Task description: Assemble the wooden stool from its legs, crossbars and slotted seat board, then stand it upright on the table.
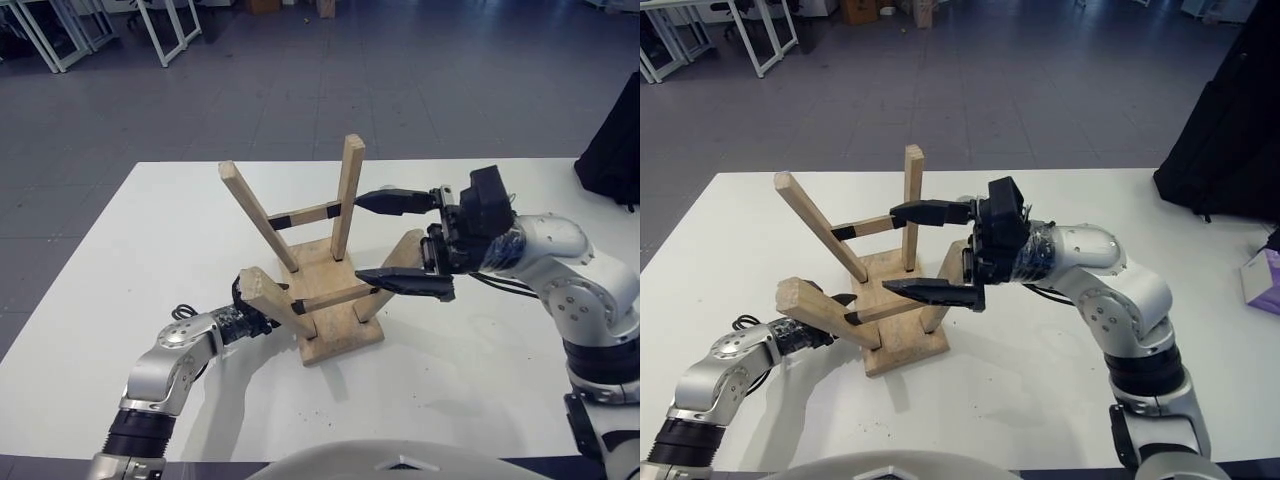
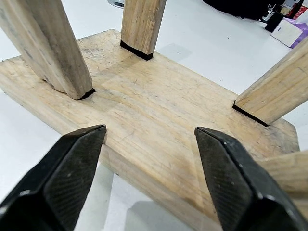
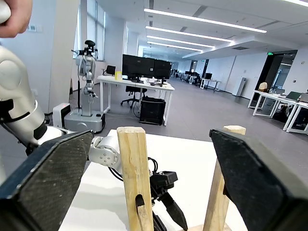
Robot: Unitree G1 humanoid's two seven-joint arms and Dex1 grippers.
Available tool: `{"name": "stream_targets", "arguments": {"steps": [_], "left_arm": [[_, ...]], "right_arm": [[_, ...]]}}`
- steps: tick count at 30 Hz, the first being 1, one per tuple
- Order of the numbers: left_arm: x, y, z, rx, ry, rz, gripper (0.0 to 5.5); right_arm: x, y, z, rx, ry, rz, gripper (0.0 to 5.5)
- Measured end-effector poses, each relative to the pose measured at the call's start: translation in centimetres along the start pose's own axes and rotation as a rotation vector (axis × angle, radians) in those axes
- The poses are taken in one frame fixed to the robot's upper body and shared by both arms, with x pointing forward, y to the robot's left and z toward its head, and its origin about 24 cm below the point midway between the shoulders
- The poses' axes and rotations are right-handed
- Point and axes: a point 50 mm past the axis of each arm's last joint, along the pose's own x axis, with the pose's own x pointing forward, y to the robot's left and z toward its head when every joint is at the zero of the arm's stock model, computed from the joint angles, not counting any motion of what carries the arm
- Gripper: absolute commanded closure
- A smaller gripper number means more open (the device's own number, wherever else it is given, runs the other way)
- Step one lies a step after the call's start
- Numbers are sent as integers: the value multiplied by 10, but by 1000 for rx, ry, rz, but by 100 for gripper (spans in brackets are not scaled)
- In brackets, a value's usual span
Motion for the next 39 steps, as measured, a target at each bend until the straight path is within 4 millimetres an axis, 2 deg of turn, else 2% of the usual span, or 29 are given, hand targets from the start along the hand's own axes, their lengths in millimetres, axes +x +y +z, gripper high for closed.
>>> {"name": "stream_targets", "arguments": {"steps": [7, 11, 19, 22, 26, 28, 30, 34, 39], "left_arm": [[-1, 0, 1, 4, -7, 17, 207], [-20, -2, -4, -39, -34, 64, 207], [-76, 0, 74, 77, -411, 170, 207], [-85, -26, 117, 135, -654, 43, 207], [-87, -83, 154, 251, -855, -193, 207], [-85, -103, 157, 240, -852, -301, 207], [-80, -113, 153, 232, -783, -366, 207], [-64, -109, 138, 187, -653, -345, 207], [-56, -104, 137, 210, -668, -338, 207]], "right_arm": [[-2, -7, 6, 112, -55, -50, 105], [-14, -13, 12, 149, -74, -134, 105], [-26, -10, 30, 83, -97, -198, 105], [-27, -9, 33, 65, -102, -210, 105], [-27, -9, 34, 54, -100, -215, 105], [-26, -11, 31, 44, -81, -227, 105], [-21, -11, 25, 42, -54, -219, 105], [-8, -10, 6, -23, 29, -169, 105], [3, -5, 1, -132, 59, -110, 105]]}}
